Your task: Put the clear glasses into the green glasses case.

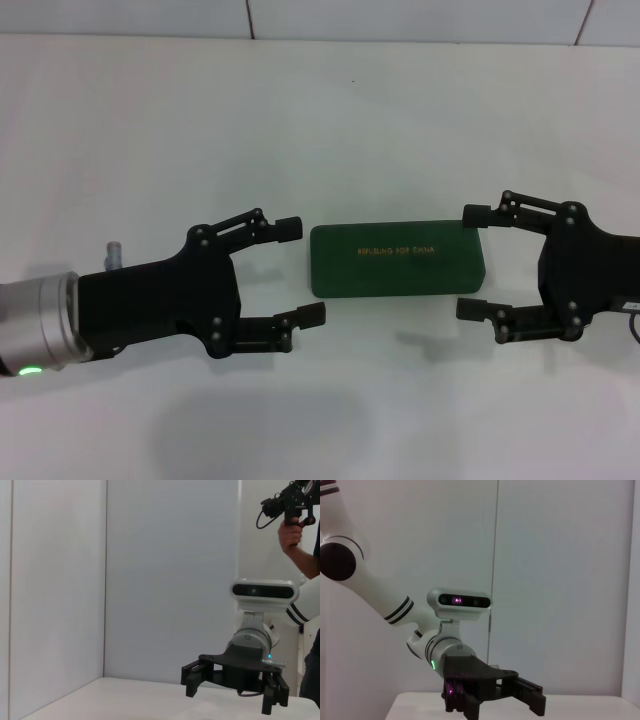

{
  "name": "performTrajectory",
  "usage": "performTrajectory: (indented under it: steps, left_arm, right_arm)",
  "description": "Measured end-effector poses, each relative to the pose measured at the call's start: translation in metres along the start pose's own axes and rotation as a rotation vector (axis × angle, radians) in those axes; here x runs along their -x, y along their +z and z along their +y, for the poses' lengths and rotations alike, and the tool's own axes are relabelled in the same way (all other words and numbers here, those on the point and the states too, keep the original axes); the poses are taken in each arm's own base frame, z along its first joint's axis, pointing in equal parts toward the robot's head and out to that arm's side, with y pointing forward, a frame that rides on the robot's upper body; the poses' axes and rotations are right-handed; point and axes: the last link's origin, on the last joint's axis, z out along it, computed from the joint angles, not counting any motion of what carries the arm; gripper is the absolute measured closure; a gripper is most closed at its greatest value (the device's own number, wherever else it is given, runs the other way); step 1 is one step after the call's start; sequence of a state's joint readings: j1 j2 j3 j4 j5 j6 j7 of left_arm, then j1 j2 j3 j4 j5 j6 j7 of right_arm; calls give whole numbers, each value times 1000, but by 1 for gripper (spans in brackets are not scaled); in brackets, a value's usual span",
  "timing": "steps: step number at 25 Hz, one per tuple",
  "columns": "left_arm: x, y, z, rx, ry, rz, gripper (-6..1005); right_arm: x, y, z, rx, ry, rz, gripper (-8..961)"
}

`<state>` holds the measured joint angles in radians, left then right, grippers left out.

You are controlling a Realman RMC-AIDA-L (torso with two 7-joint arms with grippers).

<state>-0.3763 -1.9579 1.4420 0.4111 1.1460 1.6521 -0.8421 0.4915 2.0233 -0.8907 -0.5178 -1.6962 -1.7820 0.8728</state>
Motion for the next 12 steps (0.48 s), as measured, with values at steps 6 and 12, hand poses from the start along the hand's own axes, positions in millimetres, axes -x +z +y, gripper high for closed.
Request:
performTrajectory:
  steps: [6, 12]
  left_arm:
    - [0, 0, 0, 0, 0, 1, 107]
    - [0, 0, 0, -1, -1, 1, 107]
  right_arm:
    - [0, 0, -1, -2, -1, 3, 81]
    - [1, 0, -2, -10, -6, -4, 81]
